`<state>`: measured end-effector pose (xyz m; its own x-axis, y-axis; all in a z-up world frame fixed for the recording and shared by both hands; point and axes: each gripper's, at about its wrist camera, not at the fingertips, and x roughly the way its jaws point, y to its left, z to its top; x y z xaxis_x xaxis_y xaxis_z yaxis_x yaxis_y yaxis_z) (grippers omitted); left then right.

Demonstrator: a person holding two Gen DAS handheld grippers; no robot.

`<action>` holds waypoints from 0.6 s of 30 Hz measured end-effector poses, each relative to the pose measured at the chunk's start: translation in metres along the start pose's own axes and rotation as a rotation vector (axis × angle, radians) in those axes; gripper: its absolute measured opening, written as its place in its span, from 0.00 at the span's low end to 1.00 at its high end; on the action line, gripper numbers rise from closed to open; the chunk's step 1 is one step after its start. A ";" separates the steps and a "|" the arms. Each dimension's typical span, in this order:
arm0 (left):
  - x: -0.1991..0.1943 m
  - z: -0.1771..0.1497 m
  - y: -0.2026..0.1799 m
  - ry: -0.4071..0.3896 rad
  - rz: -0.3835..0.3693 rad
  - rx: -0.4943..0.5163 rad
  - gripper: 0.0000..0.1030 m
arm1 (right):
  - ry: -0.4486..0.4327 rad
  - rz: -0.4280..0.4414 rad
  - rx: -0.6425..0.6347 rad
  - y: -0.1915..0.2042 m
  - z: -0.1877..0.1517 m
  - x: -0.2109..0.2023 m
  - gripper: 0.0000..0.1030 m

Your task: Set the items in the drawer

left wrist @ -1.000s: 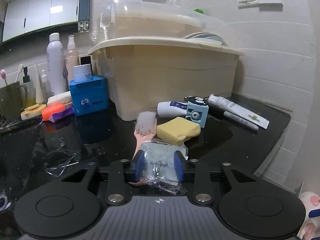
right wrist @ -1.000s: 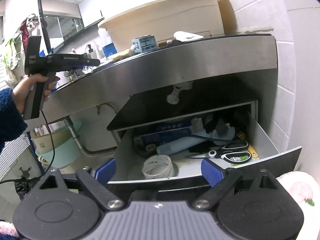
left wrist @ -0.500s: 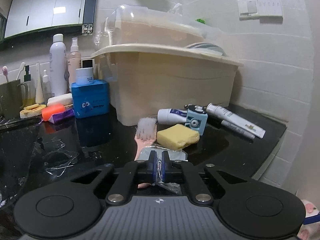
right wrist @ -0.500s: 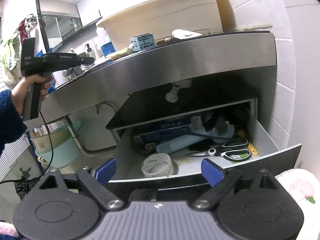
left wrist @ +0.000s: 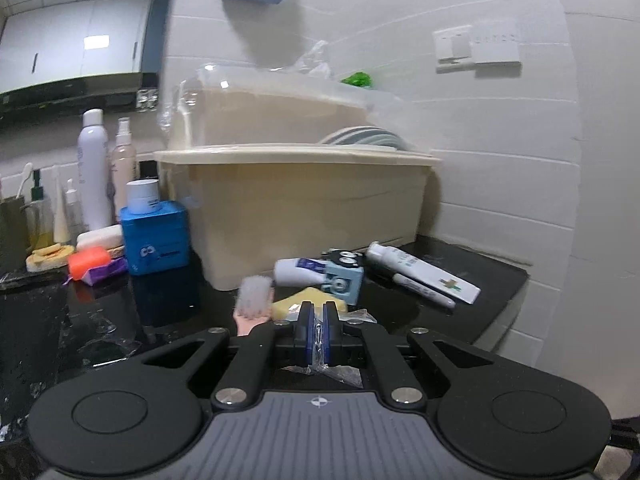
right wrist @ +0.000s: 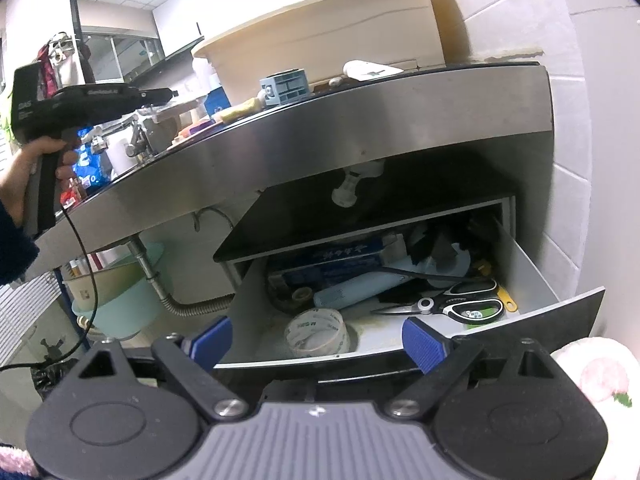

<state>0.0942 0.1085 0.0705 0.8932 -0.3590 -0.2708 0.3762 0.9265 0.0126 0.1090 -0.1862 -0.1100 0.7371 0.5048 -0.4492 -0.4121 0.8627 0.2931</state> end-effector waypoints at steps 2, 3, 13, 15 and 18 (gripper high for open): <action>0.004 -0.004 -0.002 0.013 -0.006 0.002 0.04 | 0.000 0.001 0.001 0.000 0.000 0.000 0.89; 0.007 -0.007 -0.002 0.026 -0.010 -0.003 0.04 | 0.000 0.002 0.001 0.000 0.000 0.000 0.89; 0.023 -0.024 0.001 0.110 -0.064 -0.008 0.07 | 0.011 0.005 0.006 0.001 0.001 0.002 0.89; 0.023 -0.023 0.000 0.111 -0.074 -0.005 0.15 | 0.014 0.007 0.006 0.001 0.001 0.003 0.89; 0.020 -0.019 -0.003 0.097 -0.073 0.007 0.38 | 0.015 0.009 0.004 0.002 0.001 0.003 0.89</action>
<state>0.1066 0.1011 0.0466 0.8355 -0.4128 -0.3627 0.4417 0.8972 -0.0036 0.1110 -0.1835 -0.1097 0.7253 0.5131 -0.4590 -0.4166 0.8579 0.3006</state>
